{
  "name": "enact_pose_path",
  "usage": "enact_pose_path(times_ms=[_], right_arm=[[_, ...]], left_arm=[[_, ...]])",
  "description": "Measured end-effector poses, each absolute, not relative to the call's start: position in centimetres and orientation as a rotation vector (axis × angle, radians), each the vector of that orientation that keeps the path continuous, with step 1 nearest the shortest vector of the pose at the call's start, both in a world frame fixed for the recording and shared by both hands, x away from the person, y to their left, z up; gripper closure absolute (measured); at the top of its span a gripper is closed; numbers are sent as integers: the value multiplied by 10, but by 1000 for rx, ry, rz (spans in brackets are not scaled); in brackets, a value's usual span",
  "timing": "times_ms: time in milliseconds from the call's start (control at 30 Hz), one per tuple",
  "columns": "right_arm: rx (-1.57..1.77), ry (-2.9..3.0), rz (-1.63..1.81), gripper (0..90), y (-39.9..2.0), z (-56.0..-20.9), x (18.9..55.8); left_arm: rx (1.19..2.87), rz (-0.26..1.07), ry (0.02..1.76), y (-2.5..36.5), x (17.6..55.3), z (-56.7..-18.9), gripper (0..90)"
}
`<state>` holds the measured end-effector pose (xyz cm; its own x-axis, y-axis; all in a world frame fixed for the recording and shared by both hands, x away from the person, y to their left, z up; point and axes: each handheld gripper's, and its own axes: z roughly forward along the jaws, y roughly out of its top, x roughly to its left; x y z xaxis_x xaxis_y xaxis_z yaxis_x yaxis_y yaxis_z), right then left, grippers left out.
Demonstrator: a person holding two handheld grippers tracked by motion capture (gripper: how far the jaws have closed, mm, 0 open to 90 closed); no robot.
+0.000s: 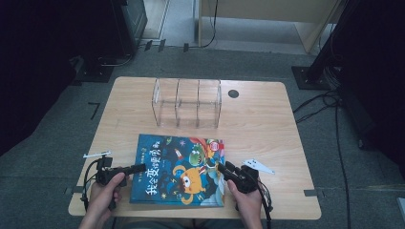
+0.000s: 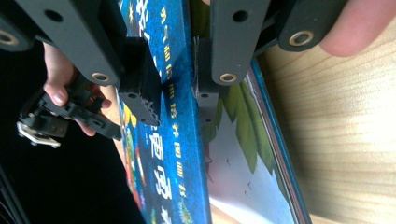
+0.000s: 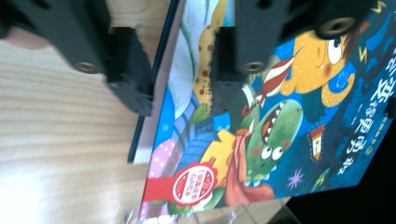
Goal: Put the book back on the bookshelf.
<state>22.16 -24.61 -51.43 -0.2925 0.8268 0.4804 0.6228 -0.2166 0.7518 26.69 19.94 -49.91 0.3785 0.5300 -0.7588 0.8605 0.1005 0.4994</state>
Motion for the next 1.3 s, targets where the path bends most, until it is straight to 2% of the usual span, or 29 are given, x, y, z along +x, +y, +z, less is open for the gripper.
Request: enact_pose_path(times_ms=[200,467,600,733,800,867,933,1033,1167,1300], right_arm=[[1583,1758,1528,530,-243,-499,201],[1475,1746,1572,517,-237,-491,176],[1421,1817,1609,510,-233,-495,169],[1412,1894,1565,456,-228,-503,165],[1426,1902,1591,385,-229,-509,166],[1432,1982,1569,372,-228,-511,167],[1410,2047,1541,317,-226,-512,168],[1392,2144,1509,159,-220,-515,168],[1356,2205,1442,21,-211,-516,167],[1306,2238,1379,0,-203,-517,165]], left_arm=[[1562,-376,1304,198,267,-492,736],[1524,-357,1325,195,269,-486,755],[1514,-356,1332,194,269,-485,758],[1509,-355,1339,194,270,-486,758],[1507,-354,1342,194,270,-486,758],[1506,-355,1343,194,270,-486,757],[1507,-355,1345,194,271,-486,757],[1512,-349,1345,194,271,-485,757],[1506,-345,1348,193,271,-485,757],[1507,-343,1350,192,271,-484,758]])
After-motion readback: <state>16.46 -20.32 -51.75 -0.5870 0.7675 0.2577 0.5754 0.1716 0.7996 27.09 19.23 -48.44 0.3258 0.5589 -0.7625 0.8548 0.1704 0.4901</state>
